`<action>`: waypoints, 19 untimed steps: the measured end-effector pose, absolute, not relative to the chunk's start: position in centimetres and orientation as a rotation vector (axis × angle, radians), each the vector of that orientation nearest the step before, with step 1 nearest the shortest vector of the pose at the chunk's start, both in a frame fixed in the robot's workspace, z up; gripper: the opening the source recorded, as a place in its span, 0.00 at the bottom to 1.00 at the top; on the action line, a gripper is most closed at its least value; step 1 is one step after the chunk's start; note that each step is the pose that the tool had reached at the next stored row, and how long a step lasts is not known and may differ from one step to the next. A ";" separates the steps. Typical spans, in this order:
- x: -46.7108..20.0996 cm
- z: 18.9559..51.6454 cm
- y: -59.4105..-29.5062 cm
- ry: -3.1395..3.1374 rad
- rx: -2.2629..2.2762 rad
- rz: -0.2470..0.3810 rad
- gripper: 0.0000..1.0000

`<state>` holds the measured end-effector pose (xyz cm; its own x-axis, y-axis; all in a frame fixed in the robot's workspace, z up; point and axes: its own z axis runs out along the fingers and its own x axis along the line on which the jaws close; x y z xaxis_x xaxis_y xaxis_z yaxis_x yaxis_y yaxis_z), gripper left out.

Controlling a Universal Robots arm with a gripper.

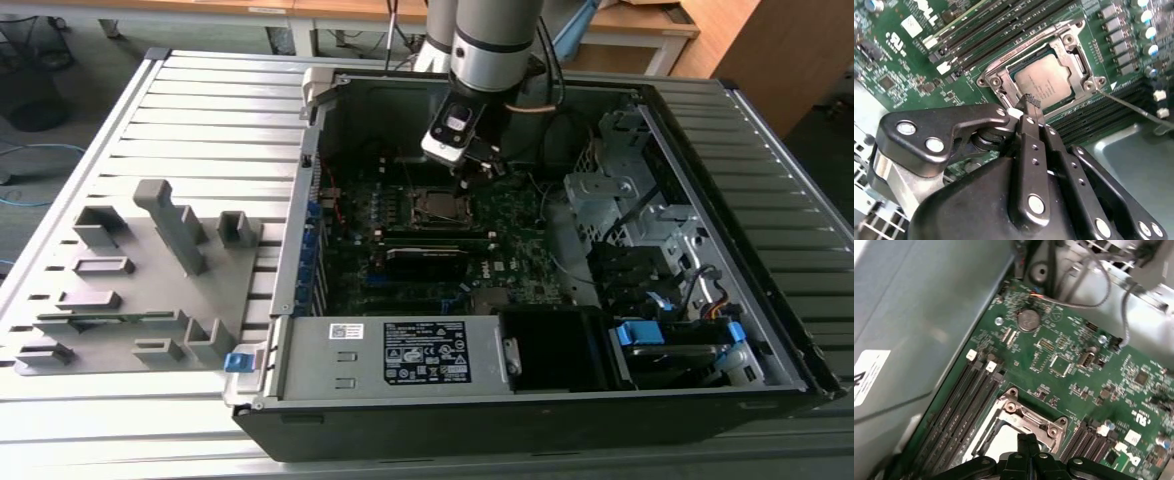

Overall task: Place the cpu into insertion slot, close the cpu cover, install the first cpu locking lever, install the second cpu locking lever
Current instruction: 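Close the cpu cover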

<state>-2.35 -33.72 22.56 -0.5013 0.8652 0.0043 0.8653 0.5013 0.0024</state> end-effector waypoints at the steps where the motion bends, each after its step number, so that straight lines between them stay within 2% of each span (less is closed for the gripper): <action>1: -2.3 22.6 -33.7 -2.734 -1.543 -0.007 0.10; 19: -2.3 22.4 -33.7 -2.948 -1.076 -0.006 0.10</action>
<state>-2.35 -33.72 22.38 -0.7648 0.6443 0.0043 0.6443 0.7648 0.0024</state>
